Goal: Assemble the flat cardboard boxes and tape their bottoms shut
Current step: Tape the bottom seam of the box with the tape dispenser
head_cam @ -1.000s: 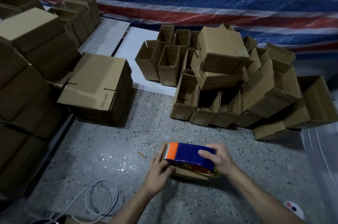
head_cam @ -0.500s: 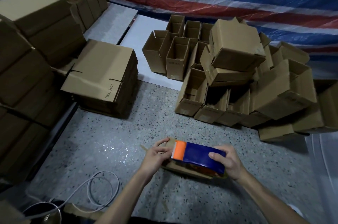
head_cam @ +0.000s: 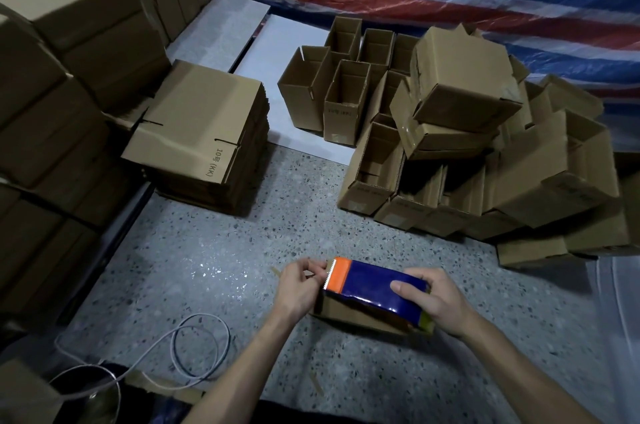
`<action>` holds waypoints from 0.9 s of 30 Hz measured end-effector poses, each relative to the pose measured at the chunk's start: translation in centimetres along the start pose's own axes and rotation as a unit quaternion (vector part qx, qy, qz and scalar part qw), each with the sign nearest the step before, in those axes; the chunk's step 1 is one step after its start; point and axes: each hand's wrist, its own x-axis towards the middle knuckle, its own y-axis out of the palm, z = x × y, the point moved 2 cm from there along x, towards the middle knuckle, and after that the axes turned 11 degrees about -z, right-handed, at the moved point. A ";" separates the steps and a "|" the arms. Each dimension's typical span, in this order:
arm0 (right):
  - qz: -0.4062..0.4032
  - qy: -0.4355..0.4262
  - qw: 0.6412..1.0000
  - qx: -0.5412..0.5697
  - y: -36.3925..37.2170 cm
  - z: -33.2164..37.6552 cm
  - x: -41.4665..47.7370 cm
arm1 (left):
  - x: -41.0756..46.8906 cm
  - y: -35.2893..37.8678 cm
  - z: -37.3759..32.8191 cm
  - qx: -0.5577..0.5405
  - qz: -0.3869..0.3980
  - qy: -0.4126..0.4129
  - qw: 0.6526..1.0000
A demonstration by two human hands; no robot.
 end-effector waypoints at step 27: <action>0.047 -0.010 0.985 -0.167 0.9 -0.2 0.7 | 0.6 -2.9 6.7 -0.108 -0.084 -0.166 0.977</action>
